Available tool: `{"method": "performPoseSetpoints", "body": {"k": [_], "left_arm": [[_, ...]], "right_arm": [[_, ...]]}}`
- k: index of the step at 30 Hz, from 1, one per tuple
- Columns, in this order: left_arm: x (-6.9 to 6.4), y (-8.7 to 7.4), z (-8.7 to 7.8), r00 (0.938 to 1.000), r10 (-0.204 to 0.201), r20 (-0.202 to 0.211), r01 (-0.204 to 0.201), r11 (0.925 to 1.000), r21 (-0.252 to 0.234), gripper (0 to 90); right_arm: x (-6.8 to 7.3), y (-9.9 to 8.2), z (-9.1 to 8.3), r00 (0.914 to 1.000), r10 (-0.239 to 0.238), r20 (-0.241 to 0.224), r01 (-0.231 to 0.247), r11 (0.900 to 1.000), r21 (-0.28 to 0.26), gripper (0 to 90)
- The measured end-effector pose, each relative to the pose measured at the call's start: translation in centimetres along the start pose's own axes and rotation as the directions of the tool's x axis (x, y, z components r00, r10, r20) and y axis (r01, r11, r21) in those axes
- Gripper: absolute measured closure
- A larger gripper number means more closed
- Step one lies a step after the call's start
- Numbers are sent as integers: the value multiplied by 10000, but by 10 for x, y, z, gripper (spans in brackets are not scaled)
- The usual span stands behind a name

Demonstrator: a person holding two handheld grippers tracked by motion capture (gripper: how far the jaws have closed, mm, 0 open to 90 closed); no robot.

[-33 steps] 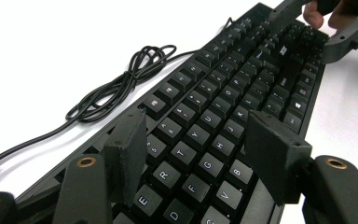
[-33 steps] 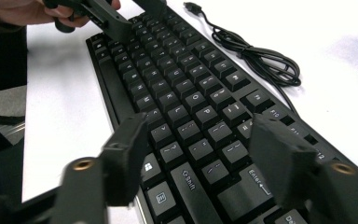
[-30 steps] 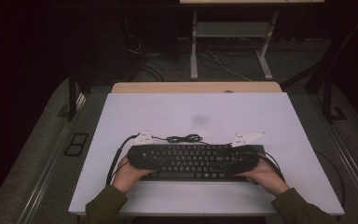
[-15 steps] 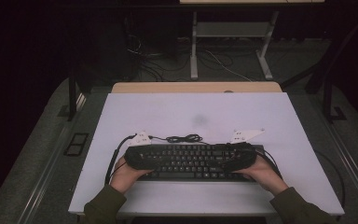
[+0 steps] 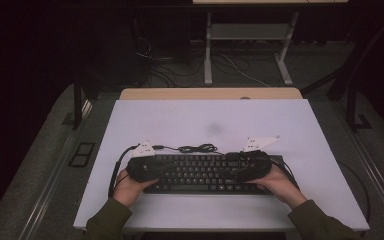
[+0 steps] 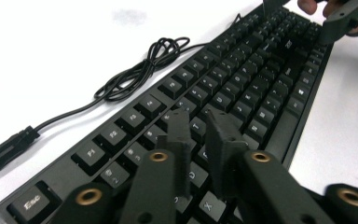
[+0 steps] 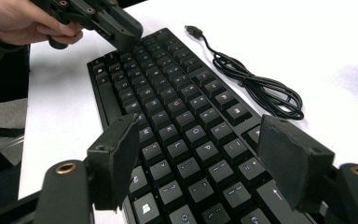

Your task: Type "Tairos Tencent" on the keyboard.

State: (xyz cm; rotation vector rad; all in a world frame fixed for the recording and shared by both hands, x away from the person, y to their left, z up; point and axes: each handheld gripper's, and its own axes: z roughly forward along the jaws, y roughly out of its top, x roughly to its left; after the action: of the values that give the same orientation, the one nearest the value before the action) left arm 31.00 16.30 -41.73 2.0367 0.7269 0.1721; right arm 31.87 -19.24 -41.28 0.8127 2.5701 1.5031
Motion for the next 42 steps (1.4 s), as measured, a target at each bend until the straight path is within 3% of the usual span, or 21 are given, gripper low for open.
{"method": "performPoseSetpoints", "body": {"k": [6, 17, 33, 42], "left_arm": [[3, -1, -4, 10000, -52, -23, 52, 9999, 95, 887], [3, -6, -11, 9996, 55, -284, -51, 9999, 145, 889], [7, -20, -8, 9983, 223, -534, -169, 9948, 1000, 889], [8, -22, -7, 9979, 192, -612, -120, 9932, 1161, 889]], "right_arm": [[-1, 3, 3, 10000, 31, -62, -31, 10000, -12, 290], [-1, 5, 5, 9999, 67, -88, -67, 10000, -6, 289], [0, 4, 7, 10000, 2, -70, -2, 10000, 23, 289], [0, 4, 7, 10000, -8, -63, 8, 10000, 28, 289]]}}
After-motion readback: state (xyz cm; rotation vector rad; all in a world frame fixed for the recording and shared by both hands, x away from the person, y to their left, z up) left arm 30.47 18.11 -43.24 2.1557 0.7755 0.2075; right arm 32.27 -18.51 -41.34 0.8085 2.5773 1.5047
